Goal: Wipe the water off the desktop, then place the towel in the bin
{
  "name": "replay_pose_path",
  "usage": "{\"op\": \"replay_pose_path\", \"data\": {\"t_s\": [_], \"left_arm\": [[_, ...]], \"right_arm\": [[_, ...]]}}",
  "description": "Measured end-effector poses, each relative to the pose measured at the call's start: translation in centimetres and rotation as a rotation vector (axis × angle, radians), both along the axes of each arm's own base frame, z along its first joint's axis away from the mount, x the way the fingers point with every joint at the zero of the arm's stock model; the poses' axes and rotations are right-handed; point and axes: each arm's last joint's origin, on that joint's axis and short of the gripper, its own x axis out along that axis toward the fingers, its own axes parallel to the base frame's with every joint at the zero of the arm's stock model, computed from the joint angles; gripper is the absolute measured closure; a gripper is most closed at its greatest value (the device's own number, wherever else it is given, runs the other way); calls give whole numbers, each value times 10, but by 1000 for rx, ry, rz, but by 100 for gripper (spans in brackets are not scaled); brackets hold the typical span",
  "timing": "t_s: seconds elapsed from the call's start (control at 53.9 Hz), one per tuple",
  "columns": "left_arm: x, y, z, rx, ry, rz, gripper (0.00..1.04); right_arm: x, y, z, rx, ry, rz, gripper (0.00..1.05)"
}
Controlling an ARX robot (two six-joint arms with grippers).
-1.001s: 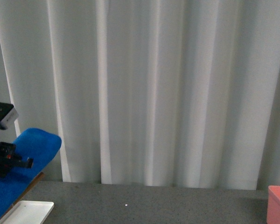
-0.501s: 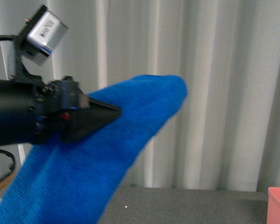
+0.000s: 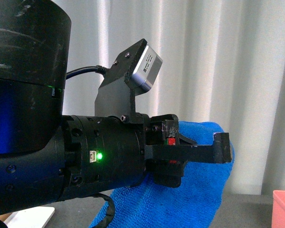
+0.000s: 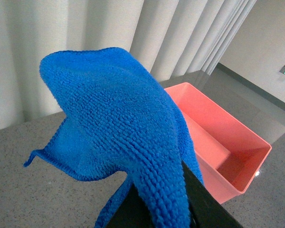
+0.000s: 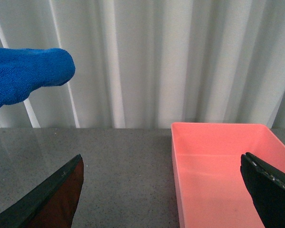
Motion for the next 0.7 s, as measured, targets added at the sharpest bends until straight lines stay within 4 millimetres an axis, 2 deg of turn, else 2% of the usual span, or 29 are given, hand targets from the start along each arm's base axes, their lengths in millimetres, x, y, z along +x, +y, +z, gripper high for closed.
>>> {"op": "replay_pose_path", "data": {"t_s": [0.13, 0.204, 0.297, 0.463, 0.593, 0.704], "left_arm": [[0, 0, 0, 1, 1, 0, 100], [0, 0, 0, 1, 1, 0, 100], [0, 0, 0, 1, 1, -1, 100], [0, -1, 0, 0, 1, -3, 100], [0, 0, 0, 0, 1, 1, 100], [0, 0, 0, 1, 1, 0, 100]], "right_arm": [[0, 0, 0, -2, 7, 8, 7], [2, -1, -2, -6, 159, 77, 7], [15, -8, 1, 52, 308, 157, 7], [47, -17, 12, 89, 381, 349, 7], [62, -8, -3, 44, 467, 509, 7], [68, 10, -12, -20, 465, 635, 7]]}}
